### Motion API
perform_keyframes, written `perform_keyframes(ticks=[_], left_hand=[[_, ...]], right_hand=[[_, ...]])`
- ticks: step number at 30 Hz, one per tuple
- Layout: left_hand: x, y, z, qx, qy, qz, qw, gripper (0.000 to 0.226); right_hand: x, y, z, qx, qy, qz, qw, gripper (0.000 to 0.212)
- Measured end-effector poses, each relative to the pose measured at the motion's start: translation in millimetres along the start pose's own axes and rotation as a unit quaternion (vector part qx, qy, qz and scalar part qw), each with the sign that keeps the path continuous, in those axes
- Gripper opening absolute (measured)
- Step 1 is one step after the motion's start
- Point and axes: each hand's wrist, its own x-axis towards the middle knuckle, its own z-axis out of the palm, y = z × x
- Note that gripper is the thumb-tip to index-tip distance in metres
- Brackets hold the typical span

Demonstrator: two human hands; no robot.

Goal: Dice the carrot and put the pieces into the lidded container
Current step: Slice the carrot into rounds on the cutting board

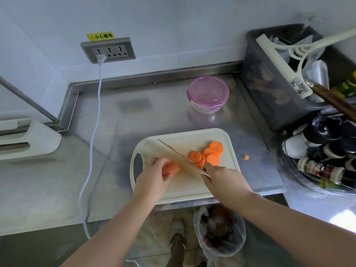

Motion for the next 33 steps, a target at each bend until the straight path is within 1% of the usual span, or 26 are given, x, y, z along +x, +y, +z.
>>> perform_keyframes(ticks=[2,3,4,5,7,8,9,10,11,13,15,16,18,21,24,27,31,33], left_hand=[[2,-4,-4,-0.002,-0.001,0.009,1.000,0.029],[3,-5,-7,-0.012,0.010,0.006,1.000,0.027],[5,-7,-11,-0.032,0.039,-0.004,0.999,0.025],[7,-9,-16,-0.060,0.088,-0.017,0.994,0.023],[12,-10,-30,-0.111,0.201,-0.025,0.973,0.019],[15,-8,-36,-0.112,0.233,-0.002,0.966,0.018],[20,-4,-42,-0.096,0.236,0.041,0.966,0.019],[24,2,-45,-0.070,0.213,0.096,0.970,0.022],[30,10,-47,-0.038,0.169,0.153,0.973,0.027],[40,23,-46,0.033,0.061,0.231,0.970,0.036],[47,34,-40,0.110,-0.017,0.266,0.957,0.038],[51,37,-37,0.136,-0.037,0.276,0.951,0.036],[58,37,-34,0.137,-0.054,0.295,0.944,0.033],[65,30,-34,0.095,-0.060,0.289,0.951,0.030],[67,17,-31,0.075,-0.052,0.265,0.960,0.029],[67,3,-25,0.054,-0.038,0.242,0.968,0.027],[66,-6,-18,0.051,-0.032,0.200,0.978,0.028],[64,-6,-16,0.051,-0.049,0.179,0.981,0.031]], right_hand=[[-4,2,-3,-0.049,0.050,-0.019,0.997,0.032],[-5,3,-6,-0.067,0.082,-0.026,0.994,0.034],[-5,4,-9,-0.095,0.114,-0.034,0.988,0.034],[-4,7,-11,-0.132,0.131,-0.040,0.982,0.034],[-1,12,-14,-0.166,0.151,-0.046,0.973,0.039],[1,15,-14,-0.173,0.153,-0.048,0.972,0.041],[3,17,-15,-0.179,0.152,-0.053,0.971,0.042],[5,17,-17,-0.179,0.150,-0.061,0.970,0.042],[7,17,-17,-0.175,0.149,-0.067,0.971,0.041],[13,17,-18,-0.172,0.147,-0.071,0.971,0.039],[17,14,-20,-0.176,0.143,-0.072,0.971,0.038],[20,13,-22,-0.183,0.142,-0.072,0.970,0.038],[25,14,-23,-0.200,0.133,-0.071,0.968,0.040],[31,18,-27,-0.217,0.114,-0.061,0.968,0.041],[32,23,-32,-0.222,0.113,-0.036,0.968,0.035],[31,31,-34,-0.222,0.116,-0.032,0.968,0.030],[29,45,-36,-0.220,0.126,-0.025,0.967,0.024],[24,48,-38,-0.217,0.101,-0.009,0.971,0.017]])
